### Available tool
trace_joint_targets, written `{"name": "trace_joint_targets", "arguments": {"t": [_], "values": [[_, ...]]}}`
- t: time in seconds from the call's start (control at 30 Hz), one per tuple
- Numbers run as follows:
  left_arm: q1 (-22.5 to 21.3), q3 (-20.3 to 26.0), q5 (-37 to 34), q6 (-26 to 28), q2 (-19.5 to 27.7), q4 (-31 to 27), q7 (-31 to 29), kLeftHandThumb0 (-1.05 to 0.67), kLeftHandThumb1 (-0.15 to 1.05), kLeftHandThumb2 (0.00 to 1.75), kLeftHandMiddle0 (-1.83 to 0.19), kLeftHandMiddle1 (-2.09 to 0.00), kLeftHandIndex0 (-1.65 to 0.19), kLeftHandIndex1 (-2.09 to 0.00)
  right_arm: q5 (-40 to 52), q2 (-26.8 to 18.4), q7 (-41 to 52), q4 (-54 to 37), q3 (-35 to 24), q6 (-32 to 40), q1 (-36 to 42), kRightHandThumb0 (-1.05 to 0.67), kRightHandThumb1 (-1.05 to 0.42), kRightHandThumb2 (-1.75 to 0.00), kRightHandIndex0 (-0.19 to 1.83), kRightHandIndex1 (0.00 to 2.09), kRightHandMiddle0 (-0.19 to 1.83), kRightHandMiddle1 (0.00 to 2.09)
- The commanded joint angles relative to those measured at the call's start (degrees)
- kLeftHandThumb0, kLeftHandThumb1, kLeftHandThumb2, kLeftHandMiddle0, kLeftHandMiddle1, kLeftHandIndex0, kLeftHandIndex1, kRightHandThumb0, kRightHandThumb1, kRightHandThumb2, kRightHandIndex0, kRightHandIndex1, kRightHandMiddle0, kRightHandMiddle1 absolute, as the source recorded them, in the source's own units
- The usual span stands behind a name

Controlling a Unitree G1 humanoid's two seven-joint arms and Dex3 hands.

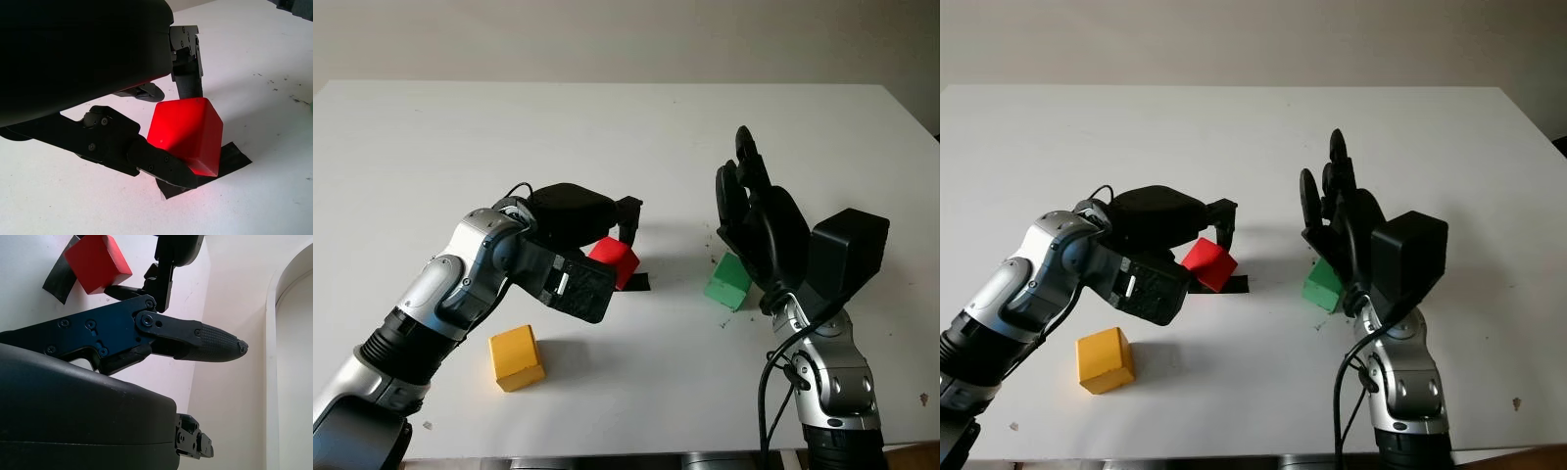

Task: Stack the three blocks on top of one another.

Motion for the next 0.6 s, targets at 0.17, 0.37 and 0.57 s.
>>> {"name": "trace_joint_targets", "arguments": {"t": [0.17,0.37,0.57], "values": [[-0.2,-0.2,-0.2,-1.1,-0.7,1.7,1.2,-0.35,1.04,0.06,-0.41,-0.07,0.08,-1.97,0.5,0.3,-0.4,-1.1,-0.3,0.8,0.3,-0.73,-1.05,-0.6,-0.19,0.0,-0.19,0.0],[-0.4,-0.3,0.2,-0.8,-1.1,1.9,0.9,-0.36,1.03,0.05,-0.41,-0.06,0.05,-1.9,0.9,0.2,0.1,-0.7,-0.4,0.2,0.3,-0.72,-1.05,-0.59,-0.19,0.0,-0.19,0.0],[-0.7,-0.4,0.2,-0.6,-1.0,2.1,-0.3,-0.36,1.04,0.05,-0.42,-0.07,0.03,-2.07,0.5,0.3,-0.7,-1.2,-0.2,1.0,0.3,-0.73,-1.05,-0.59,-0.19,0.0,-0.19,0.0]]}}
